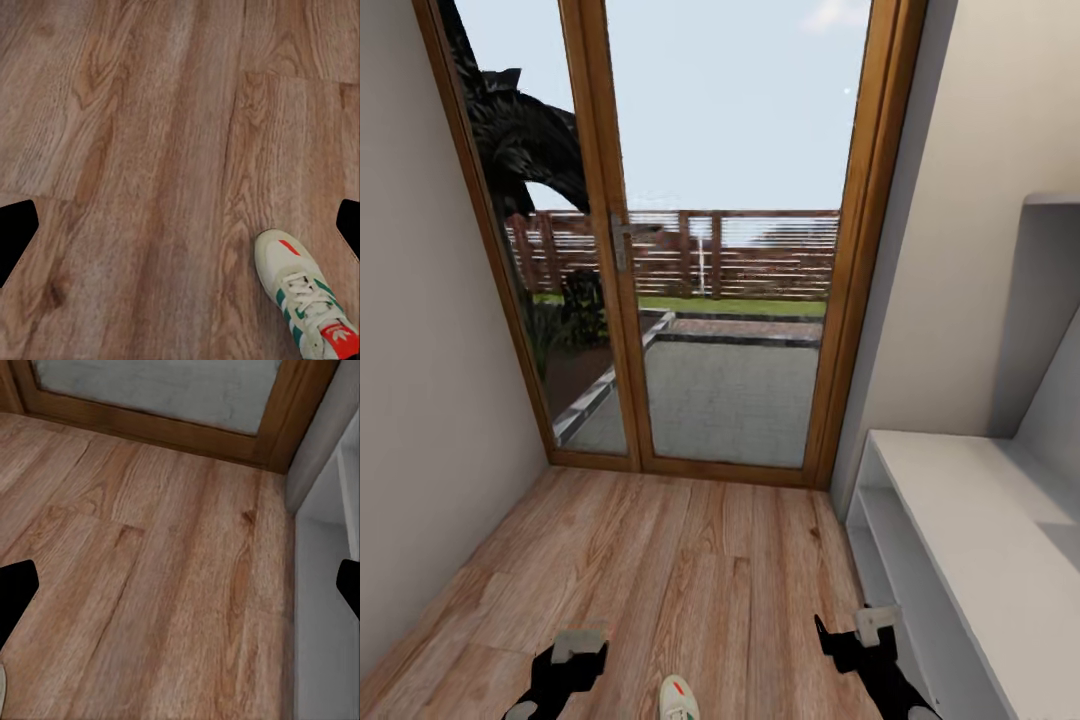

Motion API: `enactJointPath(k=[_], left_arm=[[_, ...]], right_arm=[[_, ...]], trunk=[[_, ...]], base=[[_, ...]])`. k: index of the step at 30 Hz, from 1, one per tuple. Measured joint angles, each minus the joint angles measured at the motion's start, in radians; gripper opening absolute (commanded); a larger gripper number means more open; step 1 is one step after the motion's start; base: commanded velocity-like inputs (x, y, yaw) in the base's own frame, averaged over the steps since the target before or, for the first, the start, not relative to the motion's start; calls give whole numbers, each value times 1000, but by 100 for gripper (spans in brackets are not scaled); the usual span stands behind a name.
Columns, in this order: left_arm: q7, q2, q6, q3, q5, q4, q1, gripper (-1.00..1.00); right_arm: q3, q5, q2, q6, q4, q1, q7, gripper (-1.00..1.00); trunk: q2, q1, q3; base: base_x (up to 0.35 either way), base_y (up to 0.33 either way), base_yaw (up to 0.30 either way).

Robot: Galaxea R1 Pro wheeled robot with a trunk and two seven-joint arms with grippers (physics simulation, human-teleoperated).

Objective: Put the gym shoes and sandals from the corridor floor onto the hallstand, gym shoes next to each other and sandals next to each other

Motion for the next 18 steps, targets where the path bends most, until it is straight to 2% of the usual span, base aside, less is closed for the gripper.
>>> enactJointPath(k=[1, 4, 6, 8, 12, 18], left_arm=[[1, -1, 35, 0, 0, -1, -26, 100], [2, -2, 75, 0, 0, -2, -64, 100], [3, -5, 102, 1, 2, -4, -100, 100], [3, -9, 108, 0, 3, -5, -114, 100], [1, -9, 108, 1, 5, -5, -121, 100], [-5, -5, 102, -1, 10, -5, -115, 100]], right_arm=[[3, -1, 0, 52, -22, -31, 1, 100], [6, -2, 1, 114, -41, -85, 2, 100], [8, -2, 10, 177, -54, -161, 16, 100], [8, -3, 19, 204, -59, -213, 46, 100], [5, -4, 24, 222, -63, -258, 108, 100], [1, -2, 25, 232, -63, -285, 221, 100]], trunk=[[-7, 4, -3], [-28, 15, -13], [-42, 23, -19], [-56, 31, -25], [-84, 46, -38], [-126, 69, -57]], base=[[0, 0, 0], [0, 0, 0], [0, 0, 0], [0, 0, 0], [0, 0, 0], [0, 0, 0]])
